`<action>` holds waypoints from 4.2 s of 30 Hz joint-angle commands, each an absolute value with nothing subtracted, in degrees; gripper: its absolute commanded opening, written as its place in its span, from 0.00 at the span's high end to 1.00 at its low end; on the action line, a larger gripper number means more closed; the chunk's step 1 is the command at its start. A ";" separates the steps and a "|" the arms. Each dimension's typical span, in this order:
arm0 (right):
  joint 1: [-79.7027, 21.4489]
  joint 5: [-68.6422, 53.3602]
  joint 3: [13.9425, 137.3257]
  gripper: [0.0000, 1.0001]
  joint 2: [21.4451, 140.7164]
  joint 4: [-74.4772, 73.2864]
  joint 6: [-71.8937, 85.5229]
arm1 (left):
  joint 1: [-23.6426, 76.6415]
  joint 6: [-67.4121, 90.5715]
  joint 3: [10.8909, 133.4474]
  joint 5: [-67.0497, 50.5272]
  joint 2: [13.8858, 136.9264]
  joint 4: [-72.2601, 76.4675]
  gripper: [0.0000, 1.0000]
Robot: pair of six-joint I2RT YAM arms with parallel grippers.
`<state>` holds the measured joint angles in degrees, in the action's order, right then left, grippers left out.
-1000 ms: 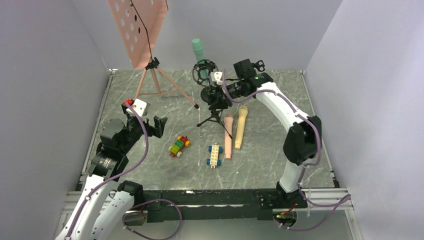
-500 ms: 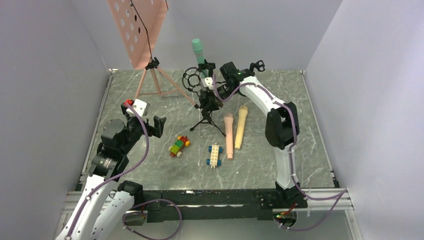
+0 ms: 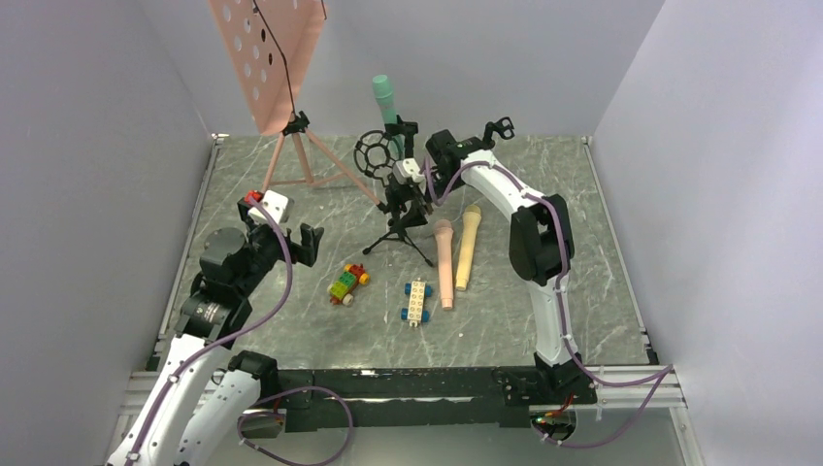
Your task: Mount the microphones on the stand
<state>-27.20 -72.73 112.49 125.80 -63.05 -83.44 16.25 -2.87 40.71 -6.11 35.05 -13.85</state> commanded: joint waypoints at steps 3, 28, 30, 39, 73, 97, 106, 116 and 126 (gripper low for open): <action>-26.26 -78.40 108.81 0.39 123.24 -66.28 -90.33 | 15.91 -3.52 41.13 -6.28 35.94 -11.44 0.01; -18.90 -74.91 92.39 0.18 117.09 -49.62 -77.51 | 15.80 -2.90 41.02 -7.68 35.03 -11.33 0.01; -18.26 -75.00 92.25 0.17 116.82 -50.54 -77.80 | 15.81 -2.99 40.91 -7.56 34.79 -11.34 0.01; -12.05 -68.96 84.08 0.17 108.43 -46.23 -73.40 | 15.82 -2.06 40.89 -9.54 34.90 -10.58 0.01; -15.43 -0.73 59.10 0.06 94.35 -12.08 21.68 | 49.88 30.40 37.79 21.47 44.57 -14.88 0.01; -17.93 6.05 59.23 0.38 102.59 -13.39 27.03 | 50.19 29.82 35.16 21.57 41.60 -13.51 0.01; -15.99 5.65 58.04 0.73 100.48 -11.73 26.50 | 50.21 27.30 35.87 16.21 42.20 -10.88 0.01; -6.08 -28.46 49.80 0.81 82.75 -0.42 9.96 | 49.99 28.50 41.39 1.15 47.32 -2.22 0.01; -3.26 -62.96 49.34 0.84 76.13 0.31 -4.30 | 45.49 39.02 50.93 -12.08 55.62 3.70 0.01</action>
<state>-2.79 -44.12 48.99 77.87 -2.02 3.97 48.66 30.96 47.24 -3.25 52.88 -2.39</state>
